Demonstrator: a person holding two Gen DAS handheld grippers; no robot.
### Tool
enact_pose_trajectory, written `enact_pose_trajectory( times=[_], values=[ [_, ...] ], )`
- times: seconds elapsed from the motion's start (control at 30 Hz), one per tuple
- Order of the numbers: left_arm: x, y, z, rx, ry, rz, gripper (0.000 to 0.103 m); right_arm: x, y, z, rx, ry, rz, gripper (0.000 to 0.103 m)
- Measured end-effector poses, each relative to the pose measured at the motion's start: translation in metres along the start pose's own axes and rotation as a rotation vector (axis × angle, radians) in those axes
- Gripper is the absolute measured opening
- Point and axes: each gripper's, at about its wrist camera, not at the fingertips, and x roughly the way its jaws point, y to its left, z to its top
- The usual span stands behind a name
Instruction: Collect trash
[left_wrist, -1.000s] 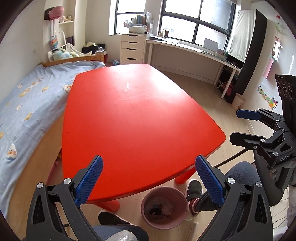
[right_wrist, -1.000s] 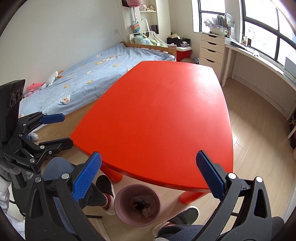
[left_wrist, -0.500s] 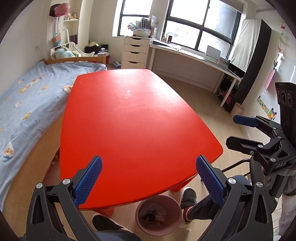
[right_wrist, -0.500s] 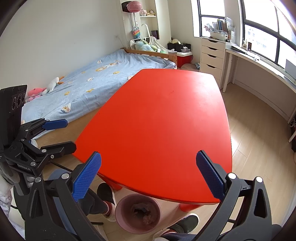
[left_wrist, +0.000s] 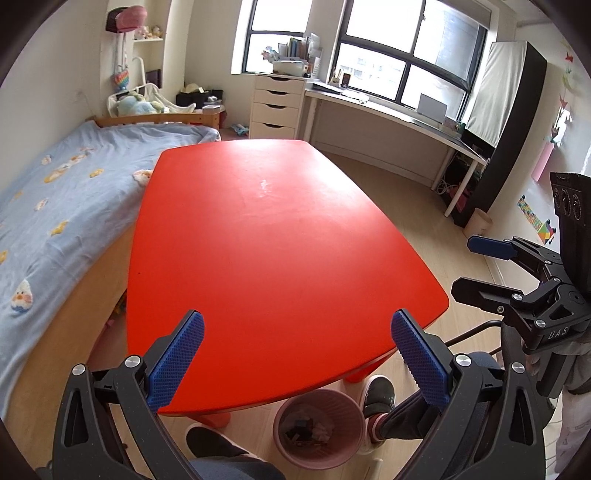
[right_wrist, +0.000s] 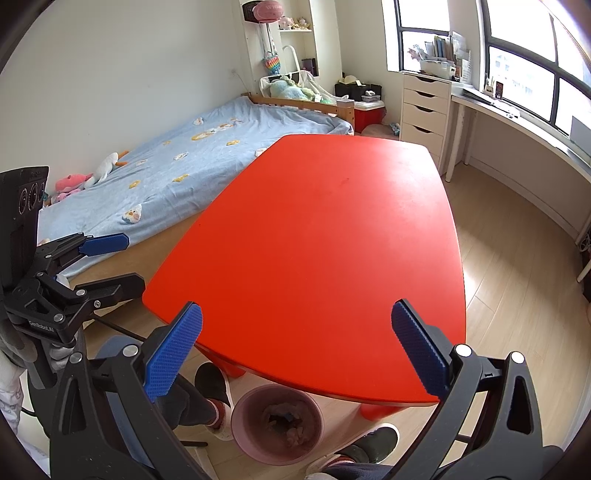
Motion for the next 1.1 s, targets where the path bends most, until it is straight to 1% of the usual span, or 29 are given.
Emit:
enact_pose_trajectory(
  times=[1.1],
  values=[
    [-0.0006,-0.0028,0.0021,0.005,0.004,-0.005,0.097,0.0051,0.0019,-0.0035,0.001,0.01,0.0,0.1]
  ],
)
